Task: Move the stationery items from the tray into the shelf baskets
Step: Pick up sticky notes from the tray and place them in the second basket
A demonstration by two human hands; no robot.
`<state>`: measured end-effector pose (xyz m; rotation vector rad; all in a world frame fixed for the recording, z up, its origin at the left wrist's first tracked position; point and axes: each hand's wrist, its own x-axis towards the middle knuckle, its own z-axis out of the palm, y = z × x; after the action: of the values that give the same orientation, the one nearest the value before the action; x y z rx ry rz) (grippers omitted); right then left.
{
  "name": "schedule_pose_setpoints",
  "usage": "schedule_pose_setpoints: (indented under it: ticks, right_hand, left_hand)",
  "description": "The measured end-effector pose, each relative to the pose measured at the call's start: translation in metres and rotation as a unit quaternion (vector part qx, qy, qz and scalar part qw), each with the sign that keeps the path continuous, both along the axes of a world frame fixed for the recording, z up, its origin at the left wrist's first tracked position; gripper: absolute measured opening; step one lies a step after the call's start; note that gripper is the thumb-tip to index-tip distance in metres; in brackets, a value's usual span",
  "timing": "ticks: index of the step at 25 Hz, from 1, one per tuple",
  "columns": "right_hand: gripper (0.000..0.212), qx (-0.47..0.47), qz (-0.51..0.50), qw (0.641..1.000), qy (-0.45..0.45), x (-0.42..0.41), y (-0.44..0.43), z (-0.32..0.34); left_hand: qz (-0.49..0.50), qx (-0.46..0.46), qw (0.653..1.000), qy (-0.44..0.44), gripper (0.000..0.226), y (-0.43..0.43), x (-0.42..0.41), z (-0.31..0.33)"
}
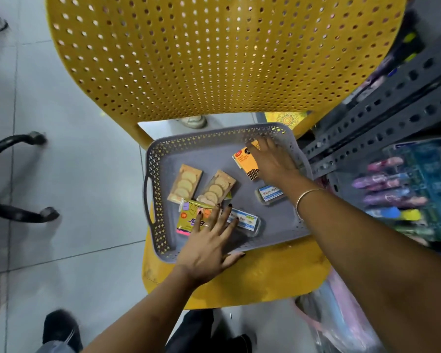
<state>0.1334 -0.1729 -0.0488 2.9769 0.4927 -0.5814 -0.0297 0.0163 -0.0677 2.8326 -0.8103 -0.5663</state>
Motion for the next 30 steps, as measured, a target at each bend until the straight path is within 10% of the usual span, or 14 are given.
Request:
schedule_pose_setpoints:
  ticks: [11, 21, 30]
  right_hand:
    - [0.078, -0.075, 0.086, 0.993, -0.020, 0.000, -0.001, -0.002]
    - [0.080, 0.037, -0.017, 0.997, -0.058, -0.010, -0.012, 0.022]
    - [0.087, 0.138, -0.106, 0.972, -0.156, -0.025, -0.023, 0.249]
  left_hand:
    - [0.001, 0.024, 1.000, 0.006, 0.085, -0.003, -0.003, 0.006]
    - [0.002, 0.012, 1.000, 0.009, 0.096, -0.003, -0.001, 0.006]
    - [-0.014, -0.104, 0.990, -0.095, 0.080, -0.026, 0.044, 0.119]
